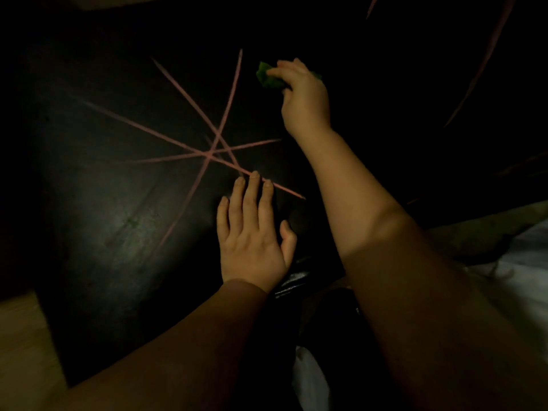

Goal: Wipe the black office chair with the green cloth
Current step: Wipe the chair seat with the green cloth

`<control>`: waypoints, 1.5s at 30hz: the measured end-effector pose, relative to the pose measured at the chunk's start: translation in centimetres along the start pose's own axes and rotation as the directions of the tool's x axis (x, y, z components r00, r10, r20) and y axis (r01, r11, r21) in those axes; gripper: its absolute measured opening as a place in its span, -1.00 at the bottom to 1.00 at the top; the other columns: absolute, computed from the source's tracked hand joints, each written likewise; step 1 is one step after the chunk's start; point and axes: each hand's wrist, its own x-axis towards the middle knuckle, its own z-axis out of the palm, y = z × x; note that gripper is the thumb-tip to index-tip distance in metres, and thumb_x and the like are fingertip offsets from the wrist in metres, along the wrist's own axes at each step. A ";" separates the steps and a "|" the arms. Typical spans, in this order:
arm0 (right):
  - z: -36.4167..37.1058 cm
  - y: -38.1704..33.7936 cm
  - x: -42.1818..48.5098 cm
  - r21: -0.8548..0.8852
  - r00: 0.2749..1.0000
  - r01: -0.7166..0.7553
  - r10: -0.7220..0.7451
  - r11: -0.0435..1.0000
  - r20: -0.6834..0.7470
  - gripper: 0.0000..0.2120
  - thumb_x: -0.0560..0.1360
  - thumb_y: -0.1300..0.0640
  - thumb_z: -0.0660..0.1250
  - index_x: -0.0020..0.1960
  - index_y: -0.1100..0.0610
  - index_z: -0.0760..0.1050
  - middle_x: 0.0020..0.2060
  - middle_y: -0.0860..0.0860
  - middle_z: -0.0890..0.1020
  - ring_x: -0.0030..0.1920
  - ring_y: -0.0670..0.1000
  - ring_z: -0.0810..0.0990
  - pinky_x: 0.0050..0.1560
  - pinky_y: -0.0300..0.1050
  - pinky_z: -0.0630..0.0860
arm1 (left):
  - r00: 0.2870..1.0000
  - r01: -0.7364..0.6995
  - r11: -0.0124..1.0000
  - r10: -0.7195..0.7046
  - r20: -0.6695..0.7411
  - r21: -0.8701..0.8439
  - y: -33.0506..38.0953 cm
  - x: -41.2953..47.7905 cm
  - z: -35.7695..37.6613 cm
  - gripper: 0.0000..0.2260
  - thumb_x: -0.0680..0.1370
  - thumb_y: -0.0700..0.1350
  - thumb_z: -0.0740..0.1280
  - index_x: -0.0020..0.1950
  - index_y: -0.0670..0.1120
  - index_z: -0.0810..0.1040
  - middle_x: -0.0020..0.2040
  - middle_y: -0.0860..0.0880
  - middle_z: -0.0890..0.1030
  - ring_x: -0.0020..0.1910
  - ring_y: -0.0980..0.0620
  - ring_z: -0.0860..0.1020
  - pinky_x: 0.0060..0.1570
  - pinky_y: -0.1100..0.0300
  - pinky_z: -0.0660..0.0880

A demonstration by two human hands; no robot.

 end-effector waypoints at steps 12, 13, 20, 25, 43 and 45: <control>-2.0 1.0 -6.0 -0.009 0.999 0.037 -0.037 0.999 -0.004 -0.56 0.54 0.46 0.14 0.28 0.12 0.55 0.39 0.03 0.45 0.48 0.00 0.26 0.29 -0.56 -0.13 | 1.000 0.024 1.000 -0.024 0.005 -0.009 0.7 0.2 0.1 -0.45 0.51 0.01 0.15 0.45 -0.20 0.38 0.49 -0.17 0.34 0.51 -0.16 0.24 0.49 -0.04 -0.01; -2.5 1.1 -7.1 -0.004 0.999 0.035 -0.035 0.999 0.005 -0.56 0.53 0.46 0.14 0.27 0.13 0.55 0.38 0.03 0.45 0.48 0.01 0.27 0.30 -0.56 -0.11 | 1.000 0.018 1.000 -0.018 0.003 -0.007 0.6 0.2 0.0 -0.46 0.51 0.01 0.15 0.45 -0.20 0.38 0.49 -0.17 0.35 0.50 -0.16 0.24 0.49 -0.04 0.00; -4.9 1.4 -17.7 0.010 0.998 -0.022 0.022 1.000 0.062 -0.56 0.55 0.45 0.13 0.28 0.12 0.54 0.39 0.00 0.45 0.50 -0.03 0.22 0.46 -0.26 0.15 | 1.000 -0.017 1.000 0.018 0.015 -0.021 -0.4 0.0 -0.1 -0.46 0.52 0.02 0.15 0.45 -0.20 0.39 0.49 -0.17 0.35 0.50 -0.16 0.25 0.49 -0.05 0.03; -4.7 0.9 -23.6 0.052 1.000 -0.010 0.009 0.999 0.017 -0.64 0.59 0.38 0.13 0.27 0.17 0.56 0.36 0.04 0.48 0.48 0.03 0.28 0.46 -0.19 0.23 | 0.996 -0.062 0.997 0.065 0.062 -0.043 -1.6 -0.1 -0.8 -0.45 0.53 0.04 0.11 0.46 -0.18 0.38 0.50 -0.16 0.33 0.51 -0.14 0.24 0.49 -0.07 0.04; -1.0 -1.0 -9.6 0.010 0.981 -0.152 0.152 0.988 -0.123 -0.55 0.54 0.47 0.10 0.29 0.15 0.53 0.40 0.03 0.43 0.51 0.03 0.20 0.41 -0.39 -0.02 | 0.927 -0.356 0.932 0.362 0.098 -0.072 -7.8 0.2 -2.5 -0.46 0.48 -0.02 0.17 0.44 -0.18 0.43 0.49 -0.16 0.36 0.49 -0.13 0.29 0.46 -0.08 0.16; -0.3 -0.8 -5.6 0.030 0.975 -0.169 0.172 0.985 -0.138 -0.54 0.54 0.47 0.10 0.30 0.14 0.52 0.42 0.04 0.41 0.51 0.03 0.19 0.35 -0.49 -0.02 | 0.922 -0.364 0.928 0.371 0.106 -0.078 -8.0 0.3 -2.6 -0.46 0.48 -0.02 0.18 0.44 -0.18 0.43 0.49 -0.16 0.36 0.49 -0.13 0.30 0.46 -0.08 0.17</control>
